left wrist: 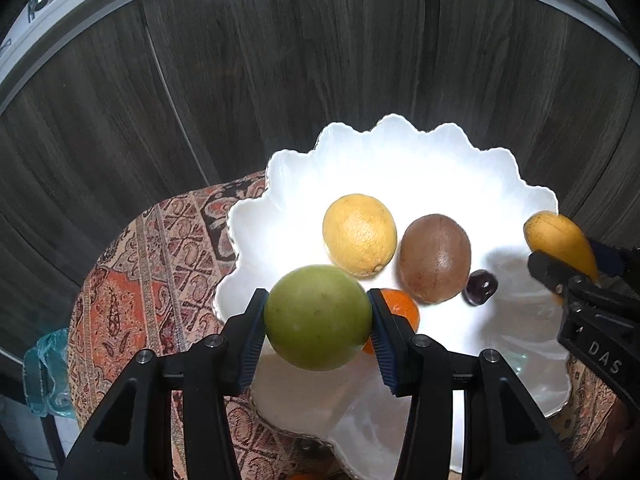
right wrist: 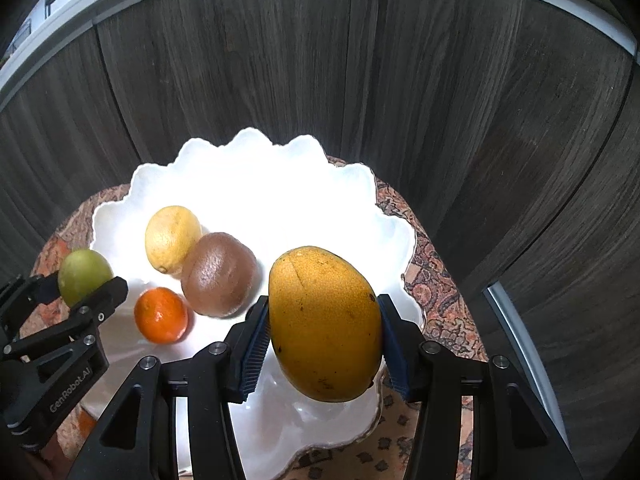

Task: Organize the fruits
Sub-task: 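Carry the apple and mango into the white bowl and open both tools, then withdraw both tools from the bowl toward the remaining fruits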

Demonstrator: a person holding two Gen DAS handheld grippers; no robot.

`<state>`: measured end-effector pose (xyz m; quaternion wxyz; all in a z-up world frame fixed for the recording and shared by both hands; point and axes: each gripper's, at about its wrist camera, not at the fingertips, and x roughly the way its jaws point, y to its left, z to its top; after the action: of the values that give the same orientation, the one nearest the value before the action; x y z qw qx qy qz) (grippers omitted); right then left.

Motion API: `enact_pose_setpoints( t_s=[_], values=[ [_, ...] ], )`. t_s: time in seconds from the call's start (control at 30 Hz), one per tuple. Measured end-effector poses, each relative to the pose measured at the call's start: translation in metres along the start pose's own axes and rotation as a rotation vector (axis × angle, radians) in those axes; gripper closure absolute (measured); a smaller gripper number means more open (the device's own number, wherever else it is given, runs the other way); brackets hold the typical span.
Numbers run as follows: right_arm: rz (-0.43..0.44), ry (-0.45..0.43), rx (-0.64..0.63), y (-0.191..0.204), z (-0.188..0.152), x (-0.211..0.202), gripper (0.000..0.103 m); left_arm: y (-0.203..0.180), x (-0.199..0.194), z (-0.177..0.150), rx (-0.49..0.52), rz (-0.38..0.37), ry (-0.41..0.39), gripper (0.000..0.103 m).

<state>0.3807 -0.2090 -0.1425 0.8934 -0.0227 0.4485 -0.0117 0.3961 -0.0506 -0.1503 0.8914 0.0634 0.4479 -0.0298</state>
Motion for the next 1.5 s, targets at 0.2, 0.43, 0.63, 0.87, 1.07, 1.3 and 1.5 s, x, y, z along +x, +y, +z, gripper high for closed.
enact_pose_setpoints(
  t_s=[0.2, 0.43, 0.63, 0.87, 1.07, 1.3, 1.5],
  values=[
    [-0.057, -0.074, -0.002, 0.0, 0.004, -0.019, 0.016, 0.004, -0.017, 0.002, -0.007, 0.041, -0.055, 0.018],
    [-0.085, -0.097, 0.01, -0.001, 0.005, -0.036, 0.011, 0.012, -0.041, 0.004, -0.025, 0.075, -0.105, 0.002],
    [-0.076, -0.116, 0.034, -0.001, 0.004, -0.058, 0.01, 0.018, -0.063, 0.002, -0.032, 0.073, -0.119, 0.0],
    [-0.052, -0.152, 0.049, 0.005, -0.002, -0.091, 0.01, 0.027, -0.097, -0.008, -0.039, 0.08, -0.152, 0.0],
    [-0.041, -0.183, 0.035, 0.016, -0.01, -0.122, 0.01, 0.036, -0.126, -0.018, -0.052, 0.085, -0.176, 0.0],
    [-0.03, -0.212, 0.027, 0.029, -0.019, -0.146, 0.01, 0.045, -0.154, -0.029, -0.06, 0.101, -0.206, 0.0],
    [-0.019, -0.213, 0.032, 0.033, -0.028, -0.154, 0.01, 0.046, -0.161, -0.039, -0.063, 0.091, -0.205, 0.0]
  ],
)
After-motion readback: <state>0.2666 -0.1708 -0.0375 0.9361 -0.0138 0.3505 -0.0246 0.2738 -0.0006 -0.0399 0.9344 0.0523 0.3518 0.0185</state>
